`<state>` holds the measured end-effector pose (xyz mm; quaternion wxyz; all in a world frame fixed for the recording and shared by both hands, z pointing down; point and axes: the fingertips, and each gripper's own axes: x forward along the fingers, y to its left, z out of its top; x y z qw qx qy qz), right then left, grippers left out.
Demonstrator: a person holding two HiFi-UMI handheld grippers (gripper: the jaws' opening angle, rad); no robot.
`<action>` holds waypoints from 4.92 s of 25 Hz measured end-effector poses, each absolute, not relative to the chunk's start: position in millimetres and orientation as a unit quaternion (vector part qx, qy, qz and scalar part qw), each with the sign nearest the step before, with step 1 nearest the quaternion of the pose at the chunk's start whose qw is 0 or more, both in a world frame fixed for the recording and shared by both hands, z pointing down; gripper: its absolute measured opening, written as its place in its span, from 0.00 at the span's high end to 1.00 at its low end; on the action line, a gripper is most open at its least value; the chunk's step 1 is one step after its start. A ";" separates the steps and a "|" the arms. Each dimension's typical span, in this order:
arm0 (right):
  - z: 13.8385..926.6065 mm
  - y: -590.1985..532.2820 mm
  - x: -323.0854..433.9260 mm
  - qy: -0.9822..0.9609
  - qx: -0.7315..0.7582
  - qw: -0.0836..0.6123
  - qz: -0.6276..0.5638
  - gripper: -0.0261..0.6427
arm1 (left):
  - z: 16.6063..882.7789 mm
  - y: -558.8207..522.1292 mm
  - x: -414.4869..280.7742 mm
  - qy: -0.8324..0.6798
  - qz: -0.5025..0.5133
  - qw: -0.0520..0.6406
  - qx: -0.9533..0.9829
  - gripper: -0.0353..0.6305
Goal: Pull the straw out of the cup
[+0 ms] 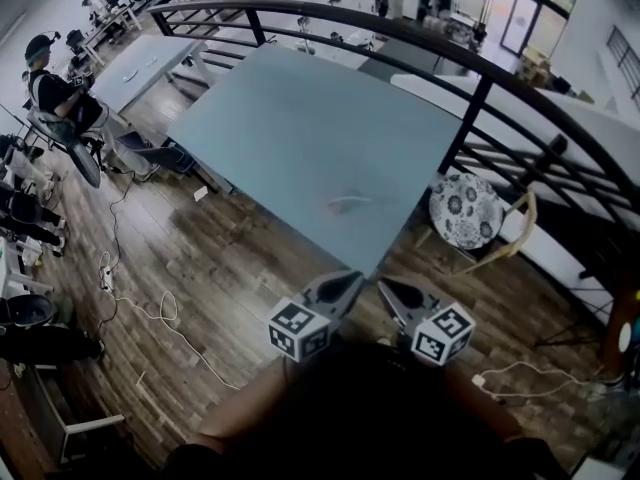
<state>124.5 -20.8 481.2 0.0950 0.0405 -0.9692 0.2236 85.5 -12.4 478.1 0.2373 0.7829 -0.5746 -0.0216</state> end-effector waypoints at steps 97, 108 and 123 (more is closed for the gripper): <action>582.8 -202.7 -24.9 -0.835 0.359 0.038 0.415 0.85 | 531.4 -212.6 -108.5 -0.352 0.063 0.278 0.891 0.93; 652.5 -196.1 -45.3 -0.813 0.362 0.079 0.449 0.83 | 563.1 -215.6 -106.1 -0.317 0.090 0.289 0.899 0.93; 688.3 -212.5 -47.0 -0.793 0.379 0.100 0.466 0.83 | 563.7 -219.5 -126.3 -0.330 0.092 0.282 0.896 0.93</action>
